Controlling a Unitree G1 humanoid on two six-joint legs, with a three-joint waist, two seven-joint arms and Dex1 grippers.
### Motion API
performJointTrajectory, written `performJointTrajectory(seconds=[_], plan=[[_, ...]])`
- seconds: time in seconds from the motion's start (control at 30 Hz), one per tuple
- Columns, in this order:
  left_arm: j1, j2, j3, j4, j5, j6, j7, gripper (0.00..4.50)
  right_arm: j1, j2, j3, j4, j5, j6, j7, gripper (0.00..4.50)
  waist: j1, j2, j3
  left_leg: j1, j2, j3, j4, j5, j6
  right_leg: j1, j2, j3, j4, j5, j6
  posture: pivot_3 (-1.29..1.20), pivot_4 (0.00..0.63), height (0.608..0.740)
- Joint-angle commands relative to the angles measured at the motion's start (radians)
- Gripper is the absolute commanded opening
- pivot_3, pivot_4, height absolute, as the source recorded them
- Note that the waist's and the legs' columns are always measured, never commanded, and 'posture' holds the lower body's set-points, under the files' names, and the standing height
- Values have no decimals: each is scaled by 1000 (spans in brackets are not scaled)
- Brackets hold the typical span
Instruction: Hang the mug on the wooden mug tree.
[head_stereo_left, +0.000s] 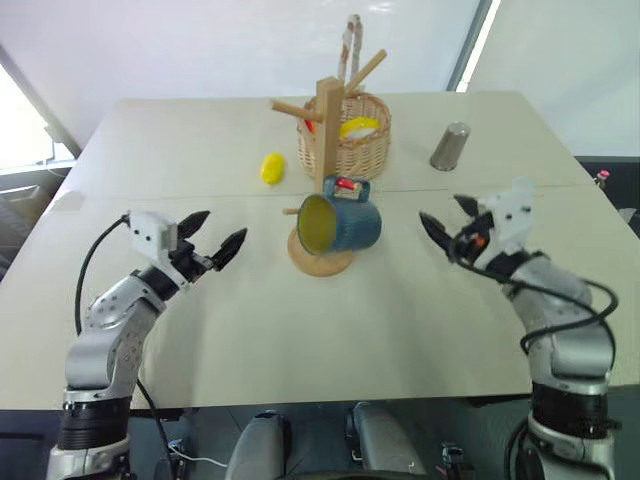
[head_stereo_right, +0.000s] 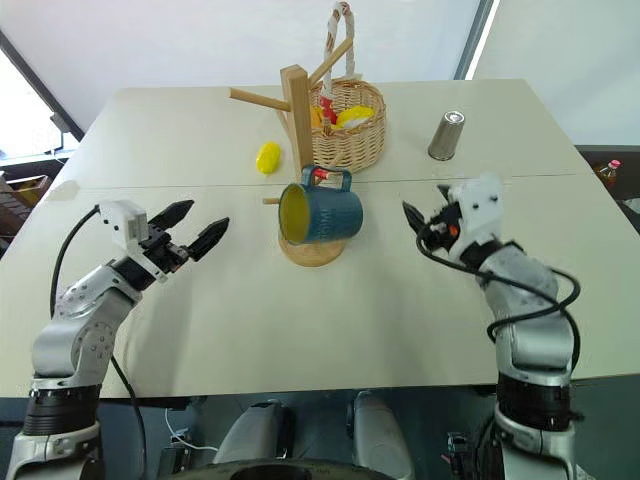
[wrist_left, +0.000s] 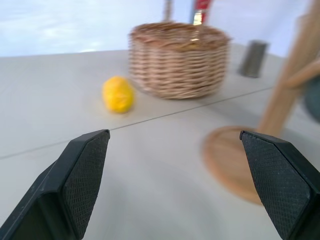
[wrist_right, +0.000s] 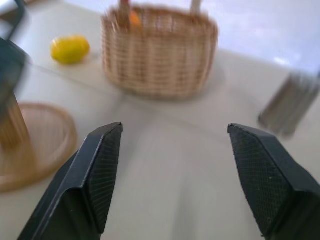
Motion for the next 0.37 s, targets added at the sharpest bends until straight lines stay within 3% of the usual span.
performJointTrajectory(seconds=[0.03,0.37], plan=[[24,-26,29,23,66,-70,71,4500,18,20,22,31,-6,-139,-22,3459,-2,0,0,0,0,0,0,0,0,0,0,0,0,0,0,0,150,740],[107,-90,25,37,122,-132,143,4500,7,41,103,88,21,-245,-25,3459,2,0,0,0,0,0,0,0,0,0,0,0,0,0,0,0,150,740]])
